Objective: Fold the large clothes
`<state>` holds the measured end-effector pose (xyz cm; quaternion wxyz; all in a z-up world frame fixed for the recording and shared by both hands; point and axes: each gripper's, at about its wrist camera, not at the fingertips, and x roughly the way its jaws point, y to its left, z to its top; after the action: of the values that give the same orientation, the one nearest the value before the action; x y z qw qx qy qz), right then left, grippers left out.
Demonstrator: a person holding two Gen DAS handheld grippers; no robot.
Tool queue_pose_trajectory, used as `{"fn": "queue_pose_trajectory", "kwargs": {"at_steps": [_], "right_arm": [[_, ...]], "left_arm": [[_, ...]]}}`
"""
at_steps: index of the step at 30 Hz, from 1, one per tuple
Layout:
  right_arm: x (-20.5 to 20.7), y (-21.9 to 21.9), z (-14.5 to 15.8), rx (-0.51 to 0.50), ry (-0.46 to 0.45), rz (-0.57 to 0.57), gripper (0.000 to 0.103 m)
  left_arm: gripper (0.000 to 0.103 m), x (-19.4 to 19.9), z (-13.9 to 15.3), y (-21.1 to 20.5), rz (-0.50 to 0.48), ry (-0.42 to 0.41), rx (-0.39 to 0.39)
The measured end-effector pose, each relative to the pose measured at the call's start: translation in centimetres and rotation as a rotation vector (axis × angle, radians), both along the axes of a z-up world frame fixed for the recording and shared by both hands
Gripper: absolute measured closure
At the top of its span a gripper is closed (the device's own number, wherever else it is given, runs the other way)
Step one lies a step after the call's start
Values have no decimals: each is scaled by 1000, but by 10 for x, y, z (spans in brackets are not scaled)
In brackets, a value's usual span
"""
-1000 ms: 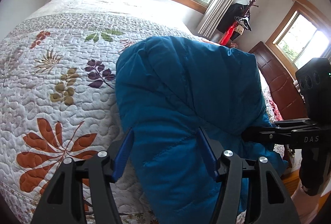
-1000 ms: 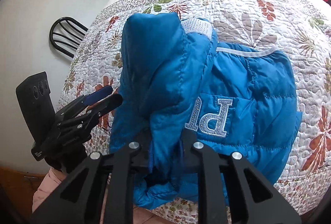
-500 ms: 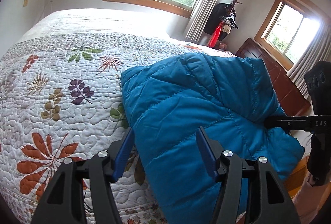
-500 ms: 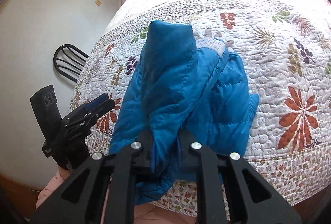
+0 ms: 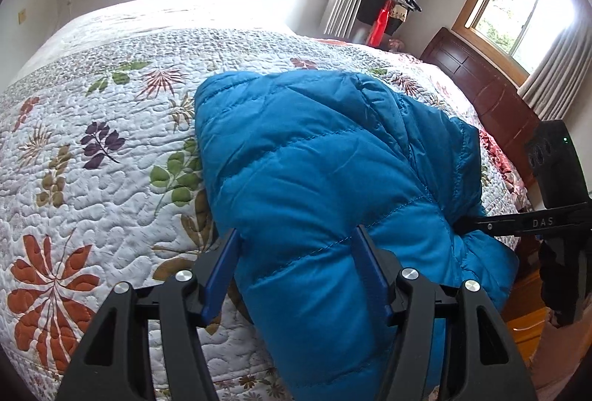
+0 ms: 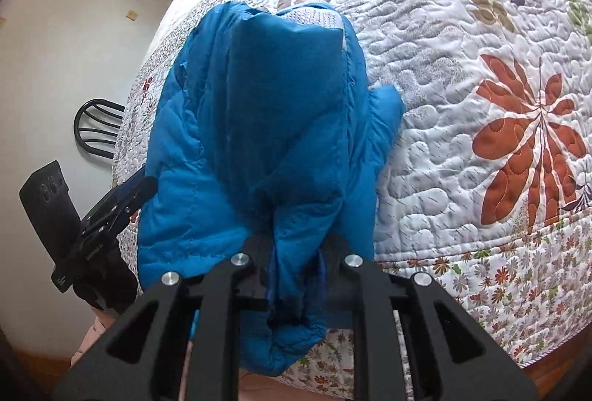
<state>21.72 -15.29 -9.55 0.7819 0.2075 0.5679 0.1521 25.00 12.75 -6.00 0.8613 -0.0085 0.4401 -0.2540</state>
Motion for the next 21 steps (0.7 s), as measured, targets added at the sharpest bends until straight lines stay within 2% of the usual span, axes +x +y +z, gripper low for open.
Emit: {"fn": "queue_pose_trajectory", "kwargs": {"at_steps": [6, 8, 12, 15, 16, 17, 21], "right_arm": [[-1, -3, -6, 23, 12, -2, 82], [-5, -5, 1, 27, -3, -13, 73], [-25, -3, 25, -30, -79, -11, 56], [-42, -2, 43, -31, -112, -2, 50], [-47, 0, 48, -33, -121, 8, 42], [-52, 4, 51, -43, -126, 20, 38], [-63, 23, 48, -74, -102, 66, 37]], "left_arm": [[39, -1, -4, -4, 10, -19, 25], [39, -4, 0, -3, 16, -26, 33], [40, -8, 7, 2, 13, -15, 25], [40, -15, 12, 10, 9, -10, 20], [40, -18, 13, 13, 11, -10, 18], [40, -21, 15, 16, 14, -12, 18], [40, -31, 12, 27, 30, -18, 25]]}}
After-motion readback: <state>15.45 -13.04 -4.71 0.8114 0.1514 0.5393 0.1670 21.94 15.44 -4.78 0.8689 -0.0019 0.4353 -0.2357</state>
